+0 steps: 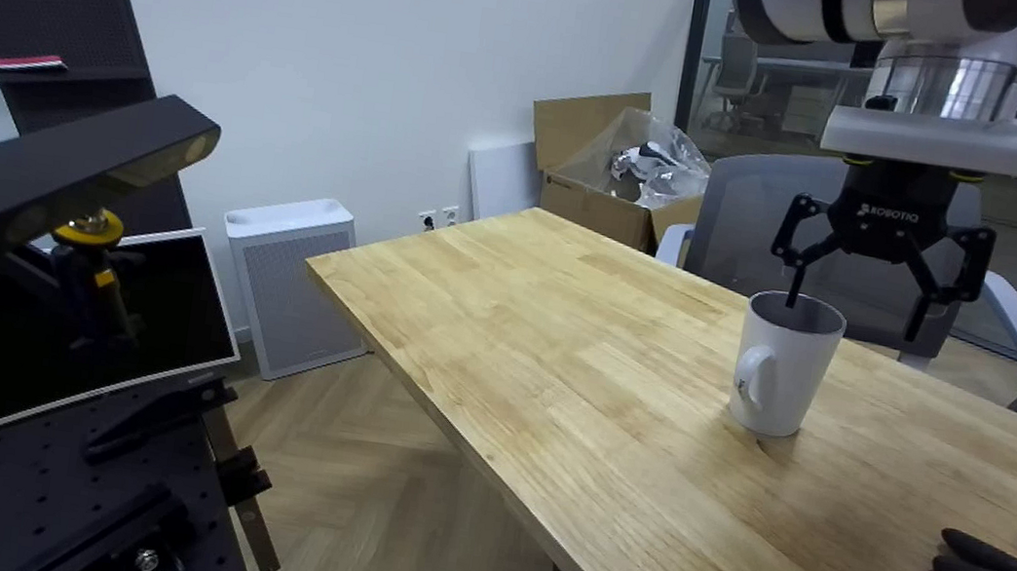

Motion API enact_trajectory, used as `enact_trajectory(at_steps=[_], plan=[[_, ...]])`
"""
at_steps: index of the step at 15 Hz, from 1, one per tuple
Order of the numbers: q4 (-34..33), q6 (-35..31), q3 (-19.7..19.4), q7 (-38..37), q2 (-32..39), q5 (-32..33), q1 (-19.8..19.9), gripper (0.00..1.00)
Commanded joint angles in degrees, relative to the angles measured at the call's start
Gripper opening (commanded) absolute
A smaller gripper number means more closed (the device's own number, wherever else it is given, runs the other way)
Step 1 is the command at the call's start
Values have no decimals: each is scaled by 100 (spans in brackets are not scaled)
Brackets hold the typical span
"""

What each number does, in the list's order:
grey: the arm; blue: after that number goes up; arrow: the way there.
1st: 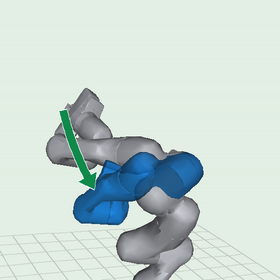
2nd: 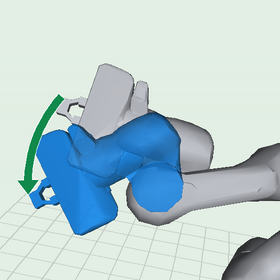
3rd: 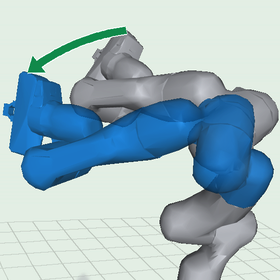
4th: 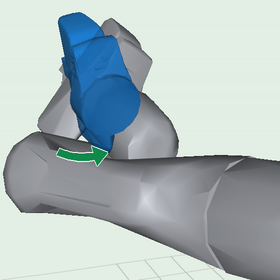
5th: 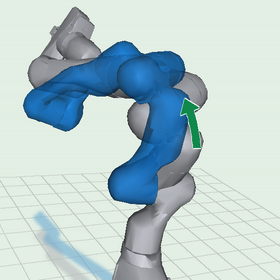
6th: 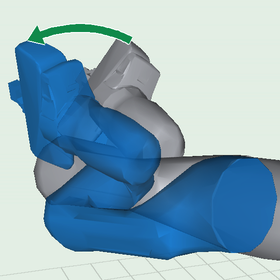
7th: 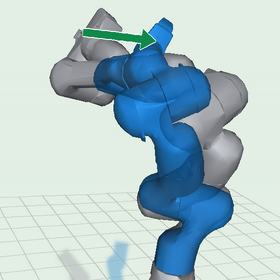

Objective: Move the cup slightly backward

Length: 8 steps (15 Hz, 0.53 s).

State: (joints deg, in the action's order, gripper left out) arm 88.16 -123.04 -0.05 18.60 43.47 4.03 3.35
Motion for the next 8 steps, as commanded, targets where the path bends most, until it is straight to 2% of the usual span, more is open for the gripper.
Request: enact_trajectory(at_steps=[1,8], plan=[[-135,-15,15,-149,140,45,39,100],[-142,-277,-23,-253,296,103,-14,100]])
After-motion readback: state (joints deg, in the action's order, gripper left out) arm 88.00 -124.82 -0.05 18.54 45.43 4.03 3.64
